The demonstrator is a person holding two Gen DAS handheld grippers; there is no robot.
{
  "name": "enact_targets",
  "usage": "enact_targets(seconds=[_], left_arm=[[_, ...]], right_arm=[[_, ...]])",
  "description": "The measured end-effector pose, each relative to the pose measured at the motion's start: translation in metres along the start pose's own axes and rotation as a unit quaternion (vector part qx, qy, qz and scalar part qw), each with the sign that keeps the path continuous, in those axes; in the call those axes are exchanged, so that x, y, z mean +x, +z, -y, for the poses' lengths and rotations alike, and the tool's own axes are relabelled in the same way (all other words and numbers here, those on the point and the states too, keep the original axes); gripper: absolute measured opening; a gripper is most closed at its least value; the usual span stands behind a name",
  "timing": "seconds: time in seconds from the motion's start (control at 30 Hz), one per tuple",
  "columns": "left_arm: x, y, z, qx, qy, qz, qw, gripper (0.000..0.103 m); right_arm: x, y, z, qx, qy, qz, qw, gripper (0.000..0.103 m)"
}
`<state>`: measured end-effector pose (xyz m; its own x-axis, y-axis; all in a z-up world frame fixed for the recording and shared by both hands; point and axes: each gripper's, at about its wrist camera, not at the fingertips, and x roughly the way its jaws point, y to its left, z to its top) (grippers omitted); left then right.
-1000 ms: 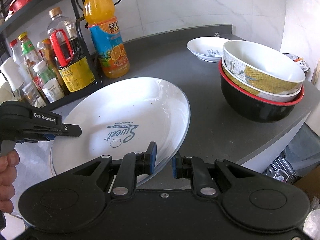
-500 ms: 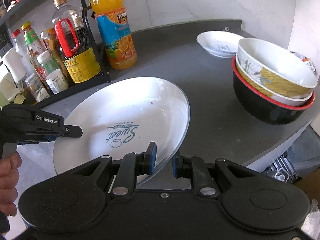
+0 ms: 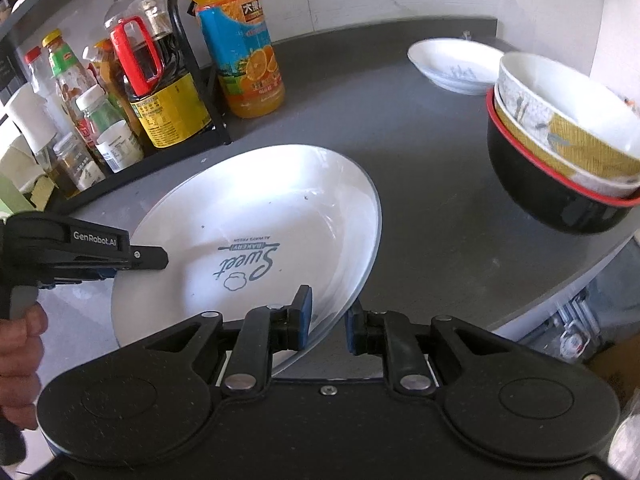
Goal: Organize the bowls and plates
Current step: 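Carry the 'Sweet' plate over the orange-rimmed white plate, then lower the 'Sweet' plate onto the orange-rimmed plate and open both grippers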
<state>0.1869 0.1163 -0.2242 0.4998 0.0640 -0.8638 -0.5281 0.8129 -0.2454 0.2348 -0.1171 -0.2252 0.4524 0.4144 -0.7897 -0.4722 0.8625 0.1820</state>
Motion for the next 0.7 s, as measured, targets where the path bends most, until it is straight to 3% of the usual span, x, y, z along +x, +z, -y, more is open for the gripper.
enact_targets(seconds=[0.2,0.3,0.7], left_arm=[[0.0,0.0,0.001,-0.004,0.002,-0.001,1.0,0.017],[0.0,0.0,0.0,-0.004,0.001,0.0,1.0,0.017],[0.005,0.011,0.01,0.021,0.017,-0.035,0.999,0.02]], right_arm=[[-0.011,0.0,0.018,0.052,0.02,0.022,0.998,0.021],[-0.007,0.0,0.028,0.084,0.032,0.019,0.996,0.009],[-0.004,0.002,0.028,0.095,0.031,0.018,0.995,0.008]])
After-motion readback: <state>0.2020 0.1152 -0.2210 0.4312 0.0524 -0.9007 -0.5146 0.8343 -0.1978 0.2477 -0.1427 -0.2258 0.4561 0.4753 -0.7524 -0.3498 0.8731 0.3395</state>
